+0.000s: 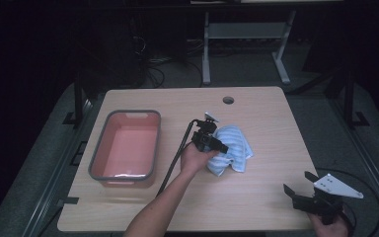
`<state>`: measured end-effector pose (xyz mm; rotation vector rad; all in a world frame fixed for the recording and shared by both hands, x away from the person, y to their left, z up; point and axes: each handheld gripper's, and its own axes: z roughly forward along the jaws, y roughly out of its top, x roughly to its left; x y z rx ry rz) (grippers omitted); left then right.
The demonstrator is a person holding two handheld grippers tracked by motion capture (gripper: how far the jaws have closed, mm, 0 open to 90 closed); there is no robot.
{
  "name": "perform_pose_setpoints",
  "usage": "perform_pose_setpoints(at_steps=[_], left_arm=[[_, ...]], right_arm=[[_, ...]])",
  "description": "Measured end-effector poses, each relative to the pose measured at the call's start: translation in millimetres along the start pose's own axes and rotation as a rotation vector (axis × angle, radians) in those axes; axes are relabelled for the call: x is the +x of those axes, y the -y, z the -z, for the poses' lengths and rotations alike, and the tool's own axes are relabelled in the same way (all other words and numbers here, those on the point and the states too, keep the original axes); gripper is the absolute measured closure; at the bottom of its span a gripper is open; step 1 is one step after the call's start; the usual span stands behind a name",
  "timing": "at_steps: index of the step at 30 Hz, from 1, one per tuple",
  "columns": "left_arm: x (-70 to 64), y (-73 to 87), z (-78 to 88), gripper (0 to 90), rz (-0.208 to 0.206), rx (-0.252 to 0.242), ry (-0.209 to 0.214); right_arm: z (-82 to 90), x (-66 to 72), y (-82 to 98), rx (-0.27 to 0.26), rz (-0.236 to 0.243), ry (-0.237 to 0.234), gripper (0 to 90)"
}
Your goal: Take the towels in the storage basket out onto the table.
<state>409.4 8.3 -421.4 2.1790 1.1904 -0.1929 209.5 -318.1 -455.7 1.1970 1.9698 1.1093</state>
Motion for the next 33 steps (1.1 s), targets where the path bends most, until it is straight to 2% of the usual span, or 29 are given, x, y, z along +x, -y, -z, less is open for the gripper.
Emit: perform_pose_setpoints(at_steps=[9,18,24,27,33], left_arm=[[-3.2,1.8,-6.0,51.4,-0.005,-0.003,0.0],[-0.9,2.3,-4.0,46.8,0.002,-0.017,0.0],[-2.2,2.1,3.7,36.7,-0.01,-0.029,0.001],[-4.3,2.0,9.3,34.3,-0.026,-0.044,-0.007],[-2.9,2.5,14.0,32.6,-0.028,-0.064,-0.008]], right_arm=[[0.7,-0.3,0.4,-0.001,-0.003,0.0,14.4],[-0.3,0.4,0.5,0.002,0.001,-0.003,14.4],[0.2,1.2,0.7,0.003,-0.001,-0.005,14.4],[0.5,1.4,0.3,0.004,-0.003,-0.005,14.4],[1.8,2.0,-0.7,0.005,0.014,0.008,14.4]])
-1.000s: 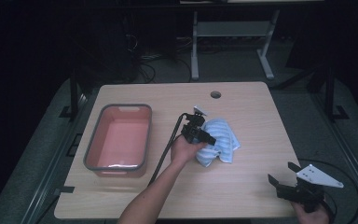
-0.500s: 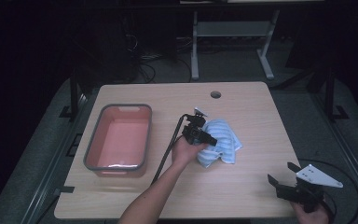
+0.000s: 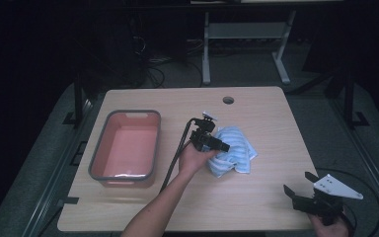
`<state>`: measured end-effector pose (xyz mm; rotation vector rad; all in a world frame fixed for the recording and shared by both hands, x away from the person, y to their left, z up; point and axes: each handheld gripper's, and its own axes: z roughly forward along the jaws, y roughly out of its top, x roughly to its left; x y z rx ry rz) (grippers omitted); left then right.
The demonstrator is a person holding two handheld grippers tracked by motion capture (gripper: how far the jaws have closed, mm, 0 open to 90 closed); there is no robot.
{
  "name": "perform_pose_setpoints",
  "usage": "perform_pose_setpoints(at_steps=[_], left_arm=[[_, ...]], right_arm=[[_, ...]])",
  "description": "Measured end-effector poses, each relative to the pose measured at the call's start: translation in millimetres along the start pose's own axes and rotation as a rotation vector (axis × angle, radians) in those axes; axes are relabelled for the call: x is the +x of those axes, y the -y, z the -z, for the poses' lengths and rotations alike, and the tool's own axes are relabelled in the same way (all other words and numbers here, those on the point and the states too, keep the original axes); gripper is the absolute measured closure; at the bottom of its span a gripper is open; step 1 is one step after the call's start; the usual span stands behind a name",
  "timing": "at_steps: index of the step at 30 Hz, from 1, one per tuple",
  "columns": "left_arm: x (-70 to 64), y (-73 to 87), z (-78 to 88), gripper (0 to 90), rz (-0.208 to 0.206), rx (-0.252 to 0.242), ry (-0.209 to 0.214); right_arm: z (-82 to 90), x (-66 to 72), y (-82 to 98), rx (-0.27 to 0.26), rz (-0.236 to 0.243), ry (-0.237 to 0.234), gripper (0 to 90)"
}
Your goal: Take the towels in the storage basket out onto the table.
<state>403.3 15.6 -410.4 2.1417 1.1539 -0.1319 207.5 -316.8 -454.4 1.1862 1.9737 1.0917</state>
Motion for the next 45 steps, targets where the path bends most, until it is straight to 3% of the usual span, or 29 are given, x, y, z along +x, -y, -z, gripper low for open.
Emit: perform_pose_setpoints(at_steps=[9,17,28,32,45], left_arm=[[1.9,0.7,13.0,29.2,-0.019,-0.024,0.001],[3.2,1.5,21.4,28.7,-0.038,-0.029,-0.023],[2.4,8.6,36.3,28.6,-0.05,-0.054,-0.01],[1.2,11.8,42.7,28.8,-0.08,-0.052,-0.028],[6.9,28.7,54.9,28.5,-0.065,-0.063,-0.006]], right_arm=[[-1.2,-1.7,0.8,0.002,-0.009,0.002,14.4],[-1.7,-0.6,0.6,0.004,-0.013,-0.003,14.4],[-2.8,-0.6,1.1,0.006,-0.013,-0.003,14.4],[-2.5,-0.8,1.4,0.001,-0.026,-0.009,14.4],[-4.9,0.3,1.3,0.006,-0.021,-0.014,14.4]])
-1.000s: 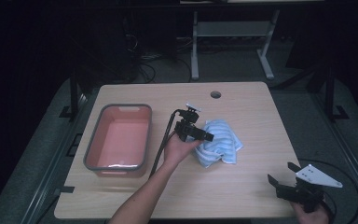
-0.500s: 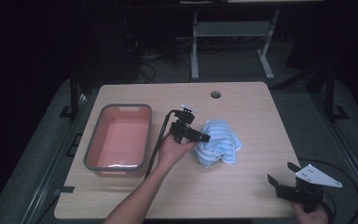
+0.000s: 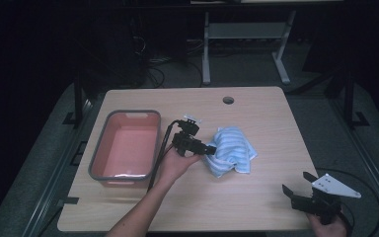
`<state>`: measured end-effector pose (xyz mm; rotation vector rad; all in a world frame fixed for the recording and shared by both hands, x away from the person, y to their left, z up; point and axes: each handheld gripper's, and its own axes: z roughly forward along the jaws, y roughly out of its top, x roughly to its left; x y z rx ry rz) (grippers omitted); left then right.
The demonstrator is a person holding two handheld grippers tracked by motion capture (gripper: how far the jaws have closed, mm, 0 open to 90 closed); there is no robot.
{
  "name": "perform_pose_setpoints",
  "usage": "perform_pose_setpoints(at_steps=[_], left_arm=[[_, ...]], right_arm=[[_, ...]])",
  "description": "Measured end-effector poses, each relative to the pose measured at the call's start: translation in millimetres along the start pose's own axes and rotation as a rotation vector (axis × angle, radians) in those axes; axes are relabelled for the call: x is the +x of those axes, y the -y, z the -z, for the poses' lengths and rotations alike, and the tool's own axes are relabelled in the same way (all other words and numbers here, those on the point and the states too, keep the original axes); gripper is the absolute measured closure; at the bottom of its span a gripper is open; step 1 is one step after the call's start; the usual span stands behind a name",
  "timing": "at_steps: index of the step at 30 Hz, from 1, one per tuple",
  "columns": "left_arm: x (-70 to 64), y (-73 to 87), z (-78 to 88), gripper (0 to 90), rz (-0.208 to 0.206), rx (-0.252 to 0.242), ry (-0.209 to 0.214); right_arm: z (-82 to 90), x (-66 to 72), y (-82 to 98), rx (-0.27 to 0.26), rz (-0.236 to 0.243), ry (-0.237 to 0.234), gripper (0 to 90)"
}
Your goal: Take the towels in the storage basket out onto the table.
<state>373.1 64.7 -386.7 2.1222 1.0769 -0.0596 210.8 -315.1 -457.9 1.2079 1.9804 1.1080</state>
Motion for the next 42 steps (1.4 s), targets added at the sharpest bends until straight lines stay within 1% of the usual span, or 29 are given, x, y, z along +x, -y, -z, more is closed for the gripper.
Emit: perform_pose_setpoints(at_steps=[2,3,4,6,7,9,10,13,15,18,22,25,27,31,33,34,39,42], left_arm=[[0.7,1.3,2.3,28.5,-0.014,0.006,0.0],[0.2,2.6,3.5,28.5,-0.004,-0.006,0.004],[0.6,3.5,4.6,28.4,-0.013,-0.004,0.005],[1.0,5.7,5.9,27.9,-0.016,-0.009,0.01],[0.7,6.9,6.0,27.9,-0.007,-0.016,0.011],[1.1,8.7,7.3,28.0,-0.022,-0.006,0.007],[0.5,9.7,7.3,27.9,-0.016,-0.014,0.005],[1.4,13.4,10.5,27.9,-0.026,-0.012,0.0],[0.6,16.1,11.4,27.8,-0.022,-0.023,-0.003],[0.9,20.1,12.4,27.8,-0.014,-0.032,0.008],[1.9,24.3,13.7,27.8,-0.012,-0.034,0.011],[3.7,27.8,14.1,27.5,-0.011,-0.032,0.022],[3.9,29.3,14.8,27.5,-0.018,-0.029,0.019],[2.7,32.9,16.3,27.5,-0.018,-0.038,0.017],[1.7,34.7,17.0,27.5,-0.029,-0.031,0.015],[0.6,35.6,17.0,27.5,-0.027,-0.035,0.016],[-2.6,40.1,18.8,27.5,-0.046,-0.036,0.016],[-1.7,44.5,19.1,27.4,-0.039,-0.043,0.021]], right_arm=[[-0.5,0.3,-0.1,0.001,0.003,0.001,14.4],[-0.7,0.5,-0.1,0.001,0.002,0.002,14.4],[-1.0,0.7,-0.1,0.002,0.001,0.002,14.4],[-1.5,0.5,0.0,0.004,0.001,0.001,14.4],[-1.6,0.7,0.1,0.005,0.001,0.0,14.4],[-1.9,0.5,0.1,0.006,0.002,0.0,14.4],[-2.0,0.3,0.1,0.005,0.002,0.0,14.4],[-2.0,0.1,0.4,0.004,-0.002,0.001,14.4],[-2.3,-0.3,0.6,0.006,-0.003,0.001,14.4],[-2.7,-0.3,0.7,0.007,-0.004,0.003,14.4],[-3.6,0.2,0.7,0.01,-0.001,0.002,14.4],[-3.6,0.7,0.5,0.008,0.0,0.003,14.4],[-3.6,0.7,0.6,0.011,-0.002,0.002,14.4],[-4.1,0.1,0.8,0.011,-0.001,0.005,14.4],[-4.0,0.3,0.8,0.01,-0.001,0.006,14.4],[-3.7,0.7,0.8,0.011,-0.003,0.007,14.4],[-4.1,0.5,0.8,0.01,-0.001,0.011,14.4],[-4.3,0.5,1.0,0.01,-0.003,0.01,14.4]])
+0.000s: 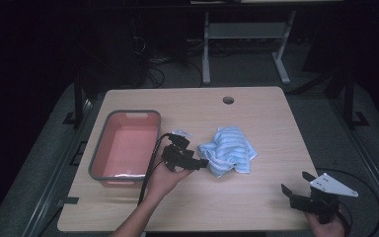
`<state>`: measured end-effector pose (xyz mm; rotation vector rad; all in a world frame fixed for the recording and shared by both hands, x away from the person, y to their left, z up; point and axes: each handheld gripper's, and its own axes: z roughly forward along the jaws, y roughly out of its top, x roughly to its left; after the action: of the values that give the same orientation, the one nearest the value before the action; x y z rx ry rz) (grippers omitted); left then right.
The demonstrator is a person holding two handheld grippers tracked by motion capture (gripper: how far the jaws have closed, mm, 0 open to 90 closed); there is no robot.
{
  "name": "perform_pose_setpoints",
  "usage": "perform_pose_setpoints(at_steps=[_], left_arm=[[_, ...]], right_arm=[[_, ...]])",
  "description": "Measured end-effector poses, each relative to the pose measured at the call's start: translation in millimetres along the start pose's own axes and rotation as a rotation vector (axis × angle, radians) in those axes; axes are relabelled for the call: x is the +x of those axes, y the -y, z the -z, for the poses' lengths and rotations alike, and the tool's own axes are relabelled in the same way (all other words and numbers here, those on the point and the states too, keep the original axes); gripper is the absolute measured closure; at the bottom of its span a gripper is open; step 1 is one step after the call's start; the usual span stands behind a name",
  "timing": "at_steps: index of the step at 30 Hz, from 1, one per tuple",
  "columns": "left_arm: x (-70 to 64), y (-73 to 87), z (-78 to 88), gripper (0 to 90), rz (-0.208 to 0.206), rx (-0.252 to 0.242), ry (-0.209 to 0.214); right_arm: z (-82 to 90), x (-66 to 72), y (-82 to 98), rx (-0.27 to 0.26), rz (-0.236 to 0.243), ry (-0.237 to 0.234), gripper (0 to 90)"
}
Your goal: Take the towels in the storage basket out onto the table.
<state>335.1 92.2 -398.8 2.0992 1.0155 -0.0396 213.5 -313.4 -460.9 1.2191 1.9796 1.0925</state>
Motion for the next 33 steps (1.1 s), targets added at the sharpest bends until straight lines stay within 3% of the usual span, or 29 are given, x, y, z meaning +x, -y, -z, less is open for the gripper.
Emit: perform_pose_setpoints(at_steps=[5,8,18,23,33], left_arm=[[0.5,8.8,1.9,27.3,0.001,-0.007,0.008],[-2.2,12.6,2.9,27.2,-0.018,-0.011,-0.002],[-7.0,28.2,8.0,27.1,-0.019,-0.025,0.027],[-12.5,37.9,9.8,26.8,-0.046,-0.019,0.025],[-13.2,52.9,15.4,26.8,-0.045,-0.04,0.028]], right_arm=[[-0.6,-0.1,0.3,0.003,-0.002,0.0,14.4],[-1.1,0.1,0.2,0.004,-0.002,0.001,14.4],[-2.2,2.0,-0.1,0.007,0.0,-0.002,14.4],[-1.8,3.0,-0.3,0.007,-0.003,0.0,14.4],[-2.5,3.5,-0.6,0.007,0.003,0.001,14.4]])
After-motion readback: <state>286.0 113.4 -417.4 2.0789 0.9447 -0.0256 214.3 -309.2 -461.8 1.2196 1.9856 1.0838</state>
